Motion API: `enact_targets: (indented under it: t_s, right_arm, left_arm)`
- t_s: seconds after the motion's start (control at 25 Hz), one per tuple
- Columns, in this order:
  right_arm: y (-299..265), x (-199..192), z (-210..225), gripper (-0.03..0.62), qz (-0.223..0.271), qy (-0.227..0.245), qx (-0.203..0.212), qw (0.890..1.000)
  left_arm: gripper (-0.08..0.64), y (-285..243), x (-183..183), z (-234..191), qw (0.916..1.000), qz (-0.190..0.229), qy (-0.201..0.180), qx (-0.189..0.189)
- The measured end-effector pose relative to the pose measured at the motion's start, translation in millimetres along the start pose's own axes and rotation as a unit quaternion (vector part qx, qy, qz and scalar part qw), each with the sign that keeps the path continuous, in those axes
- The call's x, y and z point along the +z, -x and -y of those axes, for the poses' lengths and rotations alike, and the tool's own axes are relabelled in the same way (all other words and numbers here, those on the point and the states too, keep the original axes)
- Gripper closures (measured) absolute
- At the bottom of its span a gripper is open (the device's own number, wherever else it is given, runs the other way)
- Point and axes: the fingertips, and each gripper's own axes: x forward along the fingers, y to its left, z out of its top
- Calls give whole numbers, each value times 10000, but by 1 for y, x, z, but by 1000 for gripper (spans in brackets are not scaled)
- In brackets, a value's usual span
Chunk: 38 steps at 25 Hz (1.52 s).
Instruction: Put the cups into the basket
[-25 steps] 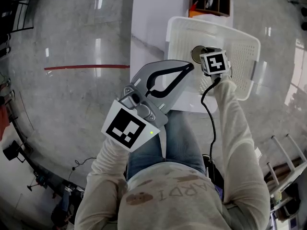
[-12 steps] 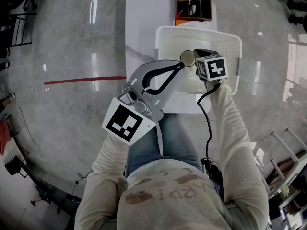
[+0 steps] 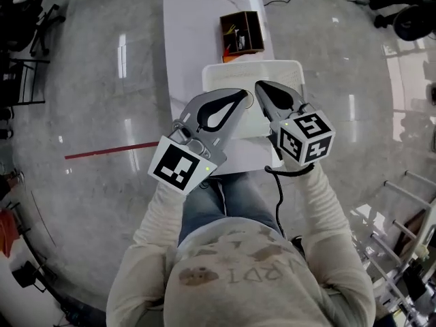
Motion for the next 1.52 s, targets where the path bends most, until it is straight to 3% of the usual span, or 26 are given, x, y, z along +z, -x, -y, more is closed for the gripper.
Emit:
enact_targets:
  t_s: [0.24, 0.52, 0.76, 1.52]
  right_arm:
    - [86, 62, -47, 565, 1144, 180, -167, 9931]
    - [148, 93, -89, 565, 2012, 617, -264, 9772]
    - [163, 95, -117, 565, 2119, 952, -187, 9725]
    - [171, 94, -142, 566, 2222, 973, -35, 9701]
  left_arm:
    - [560, 1, 35, 23, 9994, 130, -187, -242]
    - [560, 17, 57, 59, 9986, 127, -191, -486]
    - [560, 33, 71, 81, 9973, 234, -287, -632]
    - [560, 54, 81, 90, 9977, 345, -308, -487]
